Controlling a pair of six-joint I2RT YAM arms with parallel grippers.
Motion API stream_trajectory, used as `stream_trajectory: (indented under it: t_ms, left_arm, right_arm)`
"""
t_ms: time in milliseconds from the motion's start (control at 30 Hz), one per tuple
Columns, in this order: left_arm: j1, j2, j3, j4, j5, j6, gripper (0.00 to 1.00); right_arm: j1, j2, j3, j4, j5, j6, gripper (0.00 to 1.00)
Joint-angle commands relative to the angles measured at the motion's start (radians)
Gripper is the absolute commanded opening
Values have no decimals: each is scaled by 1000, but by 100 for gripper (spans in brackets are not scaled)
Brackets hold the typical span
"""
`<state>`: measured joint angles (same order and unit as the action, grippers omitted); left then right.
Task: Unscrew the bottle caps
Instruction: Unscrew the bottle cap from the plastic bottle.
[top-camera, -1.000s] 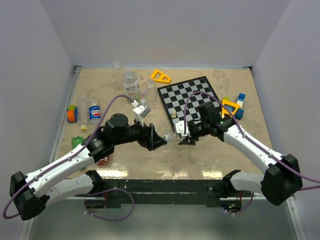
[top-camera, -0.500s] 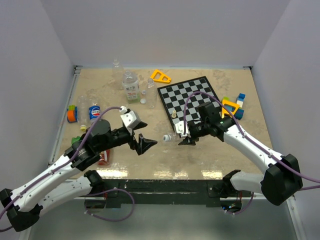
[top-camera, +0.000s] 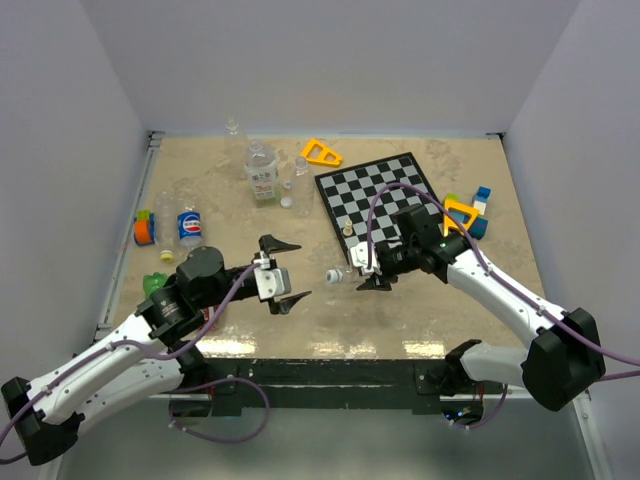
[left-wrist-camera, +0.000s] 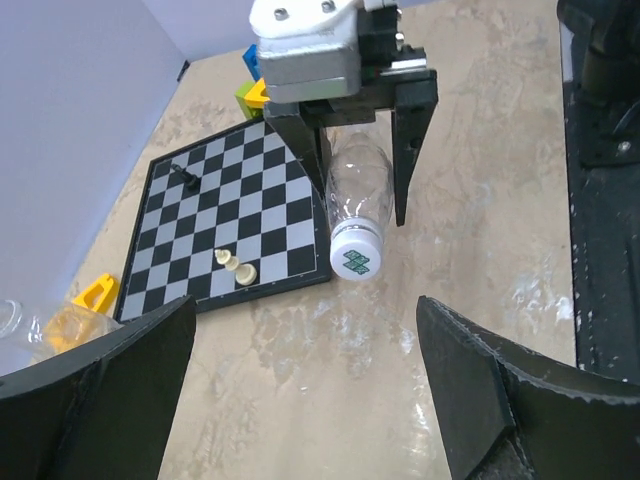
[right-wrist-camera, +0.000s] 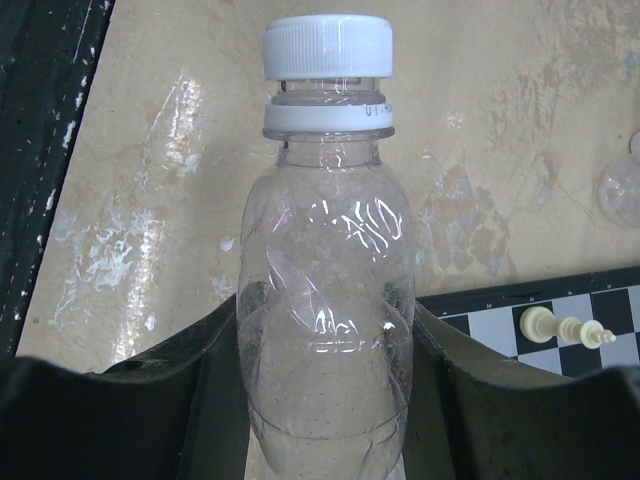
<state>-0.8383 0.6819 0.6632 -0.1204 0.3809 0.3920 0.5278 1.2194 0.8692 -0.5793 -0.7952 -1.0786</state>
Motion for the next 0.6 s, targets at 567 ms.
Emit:
stream_trajectory:
  t_ms: [567]
  left_arm:
    - [-16, 248, -51, 280, 156, 208, 84]
  right_arm:
    - [0, 9, 13, -2, -2, -11, 15]
